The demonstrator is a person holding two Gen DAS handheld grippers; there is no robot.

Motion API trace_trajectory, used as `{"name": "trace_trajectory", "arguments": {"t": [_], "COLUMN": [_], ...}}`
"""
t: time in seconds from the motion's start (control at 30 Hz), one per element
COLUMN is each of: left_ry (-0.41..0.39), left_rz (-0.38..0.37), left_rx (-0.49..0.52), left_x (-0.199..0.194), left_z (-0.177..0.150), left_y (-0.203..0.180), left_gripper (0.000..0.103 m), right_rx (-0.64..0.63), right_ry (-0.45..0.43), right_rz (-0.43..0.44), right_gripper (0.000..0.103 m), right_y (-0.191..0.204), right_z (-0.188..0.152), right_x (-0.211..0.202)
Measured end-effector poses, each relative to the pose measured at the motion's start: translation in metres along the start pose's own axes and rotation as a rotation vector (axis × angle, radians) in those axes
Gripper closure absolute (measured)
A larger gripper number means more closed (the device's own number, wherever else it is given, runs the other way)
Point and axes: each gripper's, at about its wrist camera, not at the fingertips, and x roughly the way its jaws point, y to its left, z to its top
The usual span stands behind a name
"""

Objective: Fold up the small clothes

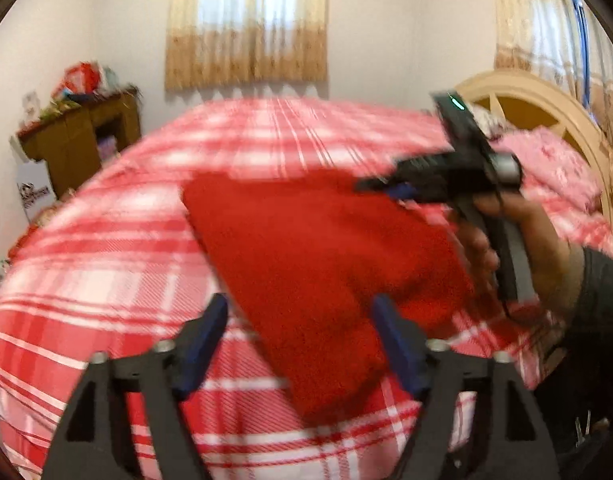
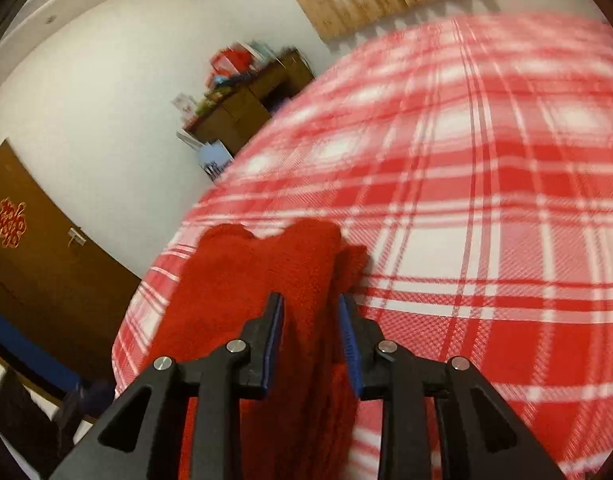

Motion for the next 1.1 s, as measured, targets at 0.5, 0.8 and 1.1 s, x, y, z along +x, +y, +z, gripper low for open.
{"name": "trace_trajectory", "arguments": {"t": [0.5,0.8,1.1], "left_ry": [0.112,0.108,0.077], "left_rz": [0.164,0.181,0.208], "left_rx": [-0.093,-0.087,-0.065], "left_x": [0.056,0.058,0.029], "left_z": [-0.006,-0.01,0.001], "left_y": [0.029,0.023,0.015], "left_gripper": [0.001,0.0,0.0], "right_rx": [-0.093,-0.085,-0.172], "right_ry": [0.137,0.076,-0.059], "right_rz": [0.044,0.035,-0.112], "right_gripper": [0.055,0.057,0.037], "right_y": [0.034,0.025,0.072], "right_z": [-0.061,-0.062,-0.069], "right_x": [-0.008,-0.005,-0.054]}}
